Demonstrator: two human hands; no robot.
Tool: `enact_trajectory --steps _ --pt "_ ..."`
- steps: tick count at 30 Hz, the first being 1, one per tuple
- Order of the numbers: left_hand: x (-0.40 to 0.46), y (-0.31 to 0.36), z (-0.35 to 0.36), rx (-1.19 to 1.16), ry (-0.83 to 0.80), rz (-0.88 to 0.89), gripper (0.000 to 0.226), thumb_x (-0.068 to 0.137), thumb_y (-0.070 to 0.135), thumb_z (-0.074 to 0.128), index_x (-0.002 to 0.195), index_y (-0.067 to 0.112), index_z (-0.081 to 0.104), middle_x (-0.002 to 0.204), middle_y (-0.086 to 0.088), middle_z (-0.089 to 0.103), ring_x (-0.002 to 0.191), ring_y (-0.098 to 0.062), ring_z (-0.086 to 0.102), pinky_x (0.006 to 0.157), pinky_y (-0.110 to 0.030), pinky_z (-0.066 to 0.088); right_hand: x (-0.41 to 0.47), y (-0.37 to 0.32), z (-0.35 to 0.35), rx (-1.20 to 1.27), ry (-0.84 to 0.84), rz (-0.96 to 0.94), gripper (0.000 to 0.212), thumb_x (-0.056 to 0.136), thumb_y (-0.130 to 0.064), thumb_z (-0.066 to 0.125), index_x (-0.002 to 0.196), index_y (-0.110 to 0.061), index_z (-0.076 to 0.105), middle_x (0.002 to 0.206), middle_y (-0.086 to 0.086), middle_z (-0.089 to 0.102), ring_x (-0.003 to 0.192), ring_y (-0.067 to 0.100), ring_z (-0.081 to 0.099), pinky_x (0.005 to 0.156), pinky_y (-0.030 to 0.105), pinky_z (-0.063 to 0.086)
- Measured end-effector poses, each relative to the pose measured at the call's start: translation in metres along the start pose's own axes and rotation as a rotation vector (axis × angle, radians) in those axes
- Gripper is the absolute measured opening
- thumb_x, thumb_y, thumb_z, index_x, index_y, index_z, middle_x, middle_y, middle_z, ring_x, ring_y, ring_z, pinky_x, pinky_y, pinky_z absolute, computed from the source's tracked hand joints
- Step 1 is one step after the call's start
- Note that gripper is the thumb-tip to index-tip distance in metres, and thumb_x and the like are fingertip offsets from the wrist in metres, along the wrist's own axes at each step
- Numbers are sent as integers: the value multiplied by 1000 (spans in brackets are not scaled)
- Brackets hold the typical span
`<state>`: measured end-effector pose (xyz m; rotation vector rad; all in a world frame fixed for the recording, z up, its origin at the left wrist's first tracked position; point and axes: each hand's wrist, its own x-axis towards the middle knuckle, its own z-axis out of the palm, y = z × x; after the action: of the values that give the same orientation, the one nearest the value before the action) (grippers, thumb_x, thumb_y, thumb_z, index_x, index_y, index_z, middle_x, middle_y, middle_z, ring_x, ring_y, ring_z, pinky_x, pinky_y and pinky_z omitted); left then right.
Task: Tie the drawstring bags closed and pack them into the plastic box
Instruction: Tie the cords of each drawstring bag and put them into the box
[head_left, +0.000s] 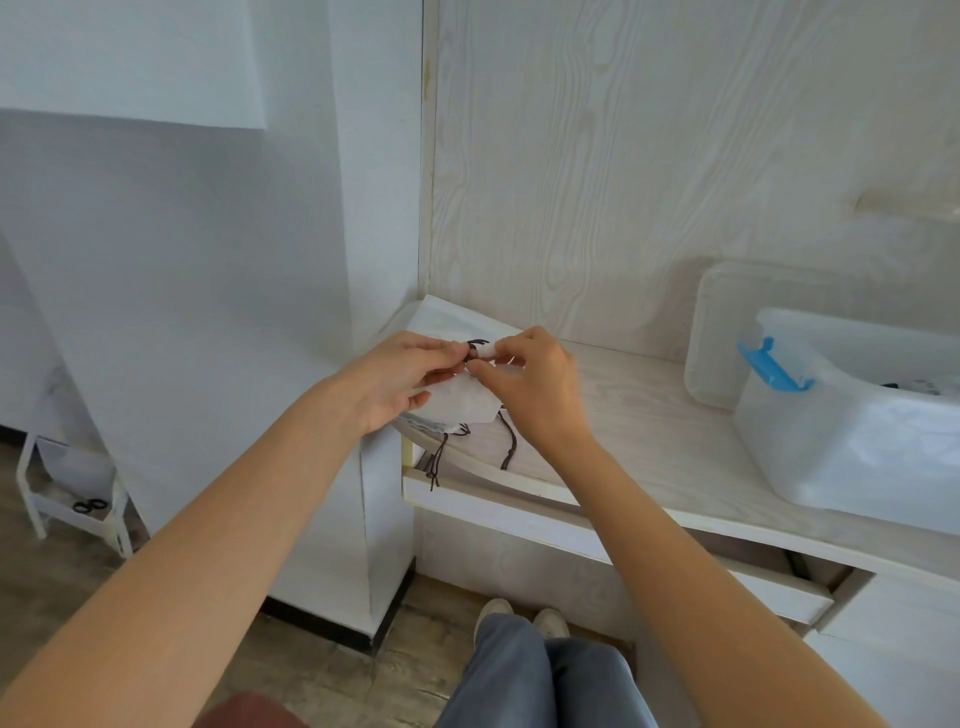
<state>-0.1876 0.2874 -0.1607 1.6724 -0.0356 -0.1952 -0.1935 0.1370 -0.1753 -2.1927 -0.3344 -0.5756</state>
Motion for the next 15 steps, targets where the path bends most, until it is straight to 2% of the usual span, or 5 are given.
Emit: enact_trajectory --steps 3,5,9,11,15 --pt "-1 0 0 8 -17 10 10 89 25 61 91 20 70 76 12 67 75 0 57 63 -22 33 2 -2 -3 134 -60 52 7 81 -23 71 83 -17 71 80 -8 57 74 6 54 57 6 38" --pt "-2 1 -2 2 -19 21 9 88 25 62 89 21 70 75 13 68 79 -1 58 66 -22 34 3 -1 -5 239 -112 88 7 80 -20 71 74 -17 67 70 -8 58 65 5 52 53 8 39" --pt "-3 1 -1 45 46 56 3 83 27 67 83 25 70 73 15 70 84 -2 60 75 -24 36 5 3 -8 469 -124 211 15 80 -16 71 71 -7 63 66 0 58 63 9 50 58 19 38" --pt "-3 0 -2 91 63 73 3 81 29 69 82 26 70 76 14 71 89 -2 61 79 -24 37 5 6 -11 565 -124 266 18 83 -15 69 68 -10 60 64 -2 55 61 8 47 59 17 37" --pt "-4 -3 -6 65 156 138 3 81 25 70 84 26 70 86 11 70 92 0 60 78 -21 39 5 12 -17 855 -166 456 19 87 -13 63 69 -15 59 66 -5 55 65 10 48 71 23 42"
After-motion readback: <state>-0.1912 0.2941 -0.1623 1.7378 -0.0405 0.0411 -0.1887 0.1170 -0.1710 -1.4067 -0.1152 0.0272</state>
